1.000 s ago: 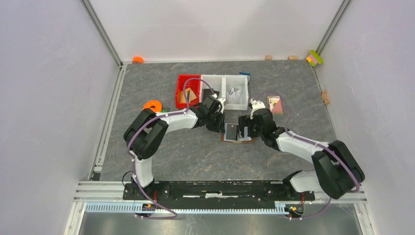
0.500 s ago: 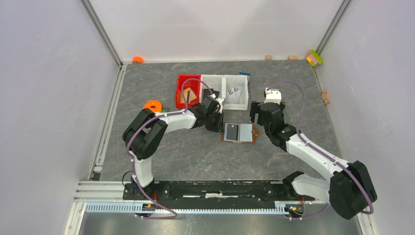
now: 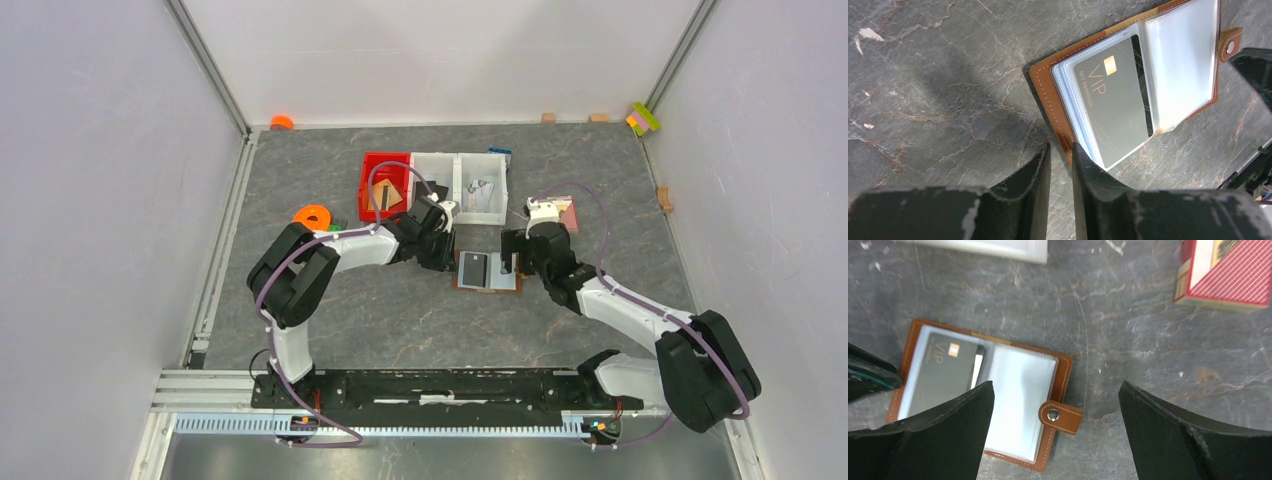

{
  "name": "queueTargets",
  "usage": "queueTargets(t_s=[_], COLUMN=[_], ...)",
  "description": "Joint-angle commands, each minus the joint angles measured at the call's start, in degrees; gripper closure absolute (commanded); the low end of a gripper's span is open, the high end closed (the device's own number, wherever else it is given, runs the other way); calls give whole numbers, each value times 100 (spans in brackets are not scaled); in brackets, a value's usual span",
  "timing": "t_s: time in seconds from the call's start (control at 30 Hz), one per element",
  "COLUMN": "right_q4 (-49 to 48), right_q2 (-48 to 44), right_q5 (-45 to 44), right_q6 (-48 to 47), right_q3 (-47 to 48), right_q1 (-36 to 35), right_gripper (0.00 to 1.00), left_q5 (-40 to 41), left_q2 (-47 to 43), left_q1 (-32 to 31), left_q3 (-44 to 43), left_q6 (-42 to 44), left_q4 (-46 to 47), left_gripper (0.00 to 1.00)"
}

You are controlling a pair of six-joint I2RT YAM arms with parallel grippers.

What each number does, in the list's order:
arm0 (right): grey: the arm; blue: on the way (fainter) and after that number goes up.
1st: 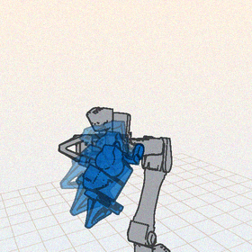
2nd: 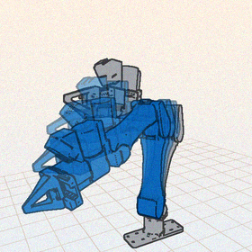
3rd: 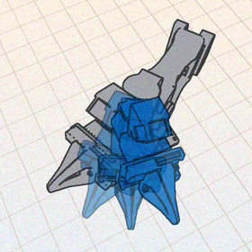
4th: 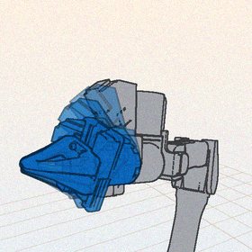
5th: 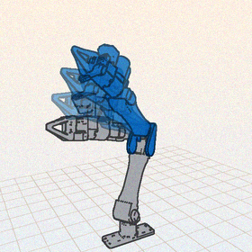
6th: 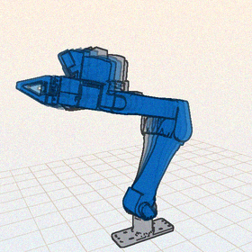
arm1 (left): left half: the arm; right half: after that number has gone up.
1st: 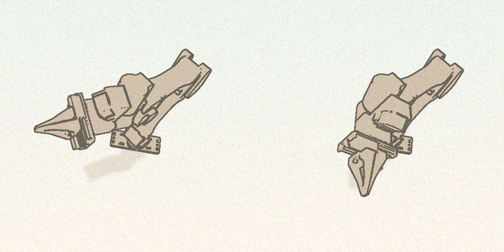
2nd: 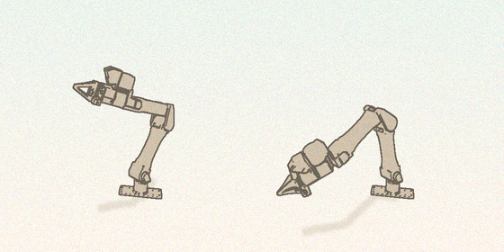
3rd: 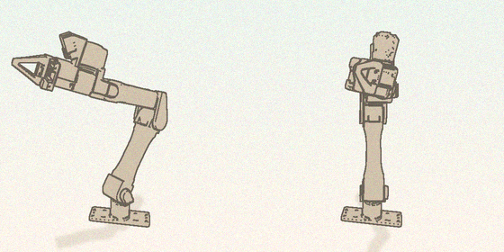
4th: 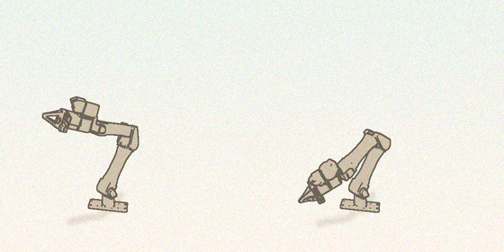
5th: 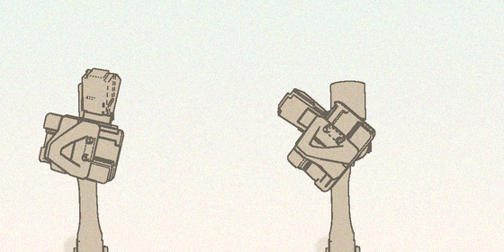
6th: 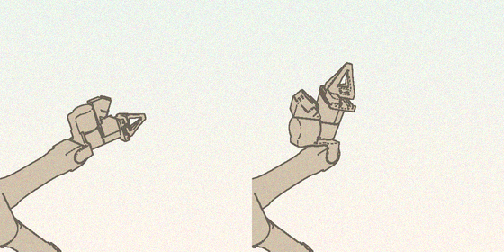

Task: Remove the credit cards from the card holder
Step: Remove the credit card from the card holder.

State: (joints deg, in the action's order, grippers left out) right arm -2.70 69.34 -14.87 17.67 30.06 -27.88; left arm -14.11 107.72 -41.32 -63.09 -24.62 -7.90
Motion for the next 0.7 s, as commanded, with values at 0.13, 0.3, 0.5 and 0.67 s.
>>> queueTargets(t_s=[0.13, 0.3, 0.5, 0.67], right_q4=[-537, -965, -1321, -1674], right_q2=[176, 371, 859, 967], right_q5=[1090, 2008, 2841, 3332], right_q6=[338, 576, 756, 953], right_q3=[-433, -701, -739, -855], right_q1=[553, 853, 901, 900], right_gripper=[2, 2, 7, 16], left_q5=[-13, -118, -213, -396], left_q2=[-298, -201, -125, 66], left_q1=[36, 32, 28, 28], left_q3=[166, 113, 89, 30], left_q6=[-89, -93, -110, -188], left_q4=[-62, -81, -64, -1], left_gripper=[70, 70, 69, 69])
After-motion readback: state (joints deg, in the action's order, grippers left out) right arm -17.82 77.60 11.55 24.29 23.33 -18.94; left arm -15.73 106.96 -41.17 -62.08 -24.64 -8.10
